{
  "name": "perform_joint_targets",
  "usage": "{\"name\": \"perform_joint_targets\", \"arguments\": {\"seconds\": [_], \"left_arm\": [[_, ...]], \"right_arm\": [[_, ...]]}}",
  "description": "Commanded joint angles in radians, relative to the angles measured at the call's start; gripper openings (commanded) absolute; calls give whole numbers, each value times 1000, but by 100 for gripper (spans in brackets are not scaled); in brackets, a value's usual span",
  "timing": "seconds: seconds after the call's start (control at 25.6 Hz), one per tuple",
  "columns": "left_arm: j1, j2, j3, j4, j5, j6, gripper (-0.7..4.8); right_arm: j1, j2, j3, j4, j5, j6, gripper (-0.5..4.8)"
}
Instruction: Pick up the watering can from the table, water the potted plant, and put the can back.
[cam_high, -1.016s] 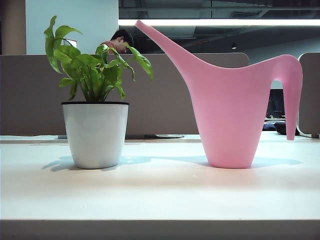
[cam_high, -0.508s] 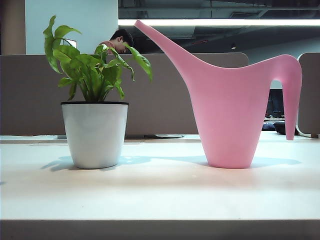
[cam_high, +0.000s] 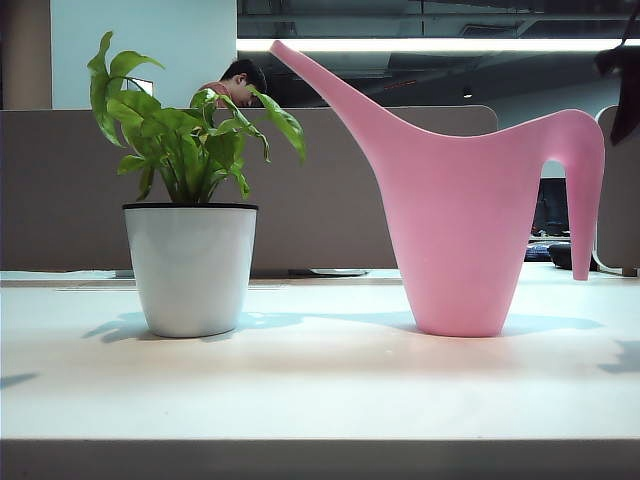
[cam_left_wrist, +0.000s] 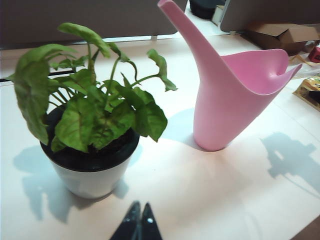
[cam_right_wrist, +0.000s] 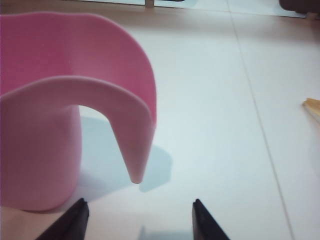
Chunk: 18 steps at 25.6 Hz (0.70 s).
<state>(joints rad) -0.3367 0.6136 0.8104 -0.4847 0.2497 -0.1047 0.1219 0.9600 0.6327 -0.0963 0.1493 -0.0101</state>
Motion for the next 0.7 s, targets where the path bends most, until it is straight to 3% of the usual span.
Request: {"name": "perform_joint_targets", "arguments": {"seconds": [0.04,0.12,0.39,0.7], "left_arm": [[-15,-2,6,8,-11,60,-5],[-26,-2,6,9,-10,81,-5],[-34,-2,6,9,-29,98,-5],[-34,-2,6,9,-29,98,-5]], "right_arm": [[0,73,6,69,-40,-2,342],[1,111,6,80,-40,-2,370],[0,172,6,134,-47,17,369],[-2,272,6,299,-43,16,369]]}}
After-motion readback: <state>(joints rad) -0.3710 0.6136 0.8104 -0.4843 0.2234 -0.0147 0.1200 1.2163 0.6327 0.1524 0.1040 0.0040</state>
